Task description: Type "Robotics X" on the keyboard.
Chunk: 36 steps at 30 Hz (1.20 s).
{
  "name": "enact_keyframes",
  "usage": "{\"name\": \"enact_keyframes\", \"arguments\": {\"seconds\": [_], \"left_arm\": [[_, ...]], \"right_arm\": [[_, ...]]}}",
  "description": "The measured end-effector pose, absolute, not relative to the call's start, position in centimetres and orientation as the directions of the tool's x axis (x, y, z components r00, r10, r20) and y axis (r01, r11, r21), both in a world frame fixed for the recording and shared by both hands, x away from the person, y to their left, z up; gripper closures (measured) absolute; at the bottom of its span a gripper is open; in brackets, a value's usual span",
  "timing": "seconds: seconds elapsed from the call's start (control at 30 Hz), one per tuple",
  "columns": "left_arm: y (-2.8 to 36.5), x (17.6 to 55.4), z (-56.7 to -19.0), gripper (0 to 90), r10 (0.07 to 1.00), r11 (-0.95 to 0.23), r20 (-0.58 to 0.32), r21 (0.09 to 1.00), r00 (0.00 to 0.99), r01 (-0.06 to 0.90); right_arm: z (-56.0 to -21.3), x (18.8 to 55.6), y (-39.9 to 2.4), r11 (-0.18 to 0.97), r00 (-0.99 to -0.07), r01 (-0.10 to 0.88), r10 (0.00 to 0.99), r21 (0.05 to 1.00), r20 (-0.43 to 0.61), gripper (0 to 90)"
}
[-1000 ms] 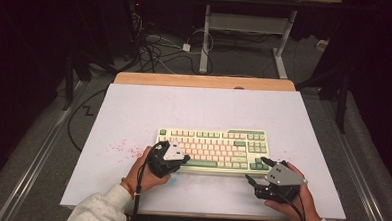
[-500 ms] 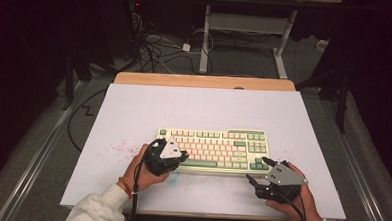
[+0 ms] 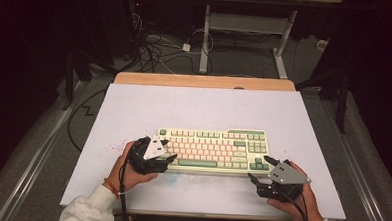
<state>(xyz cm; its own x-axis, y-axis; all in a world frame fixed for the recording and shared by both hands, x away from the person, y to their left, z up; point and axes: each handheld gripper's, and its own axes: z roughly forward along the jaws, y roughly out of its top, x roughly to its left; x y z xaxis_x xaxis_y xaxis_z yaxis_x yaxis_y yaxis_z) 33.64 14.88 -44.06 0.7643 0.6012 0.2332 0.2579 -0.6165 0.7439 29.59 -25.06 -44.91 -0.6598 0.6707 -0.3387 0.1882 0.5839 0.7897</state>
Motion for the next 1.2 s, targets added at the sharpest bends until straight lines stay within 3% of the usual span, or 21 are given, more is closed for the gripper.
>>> {"name": "enact_keyframes", "arguments": {"seconds": [0.2, 0.37, 0.97, 1.2], "left_arm": [[15.9, 33.2, -44.6, 24.3, 0.624, -0.611, 0.244, 0.745, 0.743, 0.268], [16.9, 32.6, -44.9, 18.1, 0.633, -0.605, 0.244, 0.748, 0.735, 0.272], [19.6, 31.0, -46.6, 18.3, 0.683, -0.593, 0.235, 0.731, 0.692, 0.338], [19.5, 30.8, -47.1, 18.3, 0.676, -0.604, 0.226, 0.716, 0.701, 0.351]], "right_arm": [[-44.9, 29.7, -25.2, 0.576, -0.657, 0.198, 0.678, 0.793, -0.329, 27.0], [-44.9, 29.8, -25.2, 0.577, -0.658, 0.198, 0.678, 0.792, -0.329, 27.0], [-44.3, 30.5, -25.6, 0.563, -0.64, 0.215, 0.699, 0.798, -0.321, 27.6], [-43.9, 31.2, -25.2, 0.561, -0.644, 0.214, 0.697, 0.8, -0.316, 32.9]]}}
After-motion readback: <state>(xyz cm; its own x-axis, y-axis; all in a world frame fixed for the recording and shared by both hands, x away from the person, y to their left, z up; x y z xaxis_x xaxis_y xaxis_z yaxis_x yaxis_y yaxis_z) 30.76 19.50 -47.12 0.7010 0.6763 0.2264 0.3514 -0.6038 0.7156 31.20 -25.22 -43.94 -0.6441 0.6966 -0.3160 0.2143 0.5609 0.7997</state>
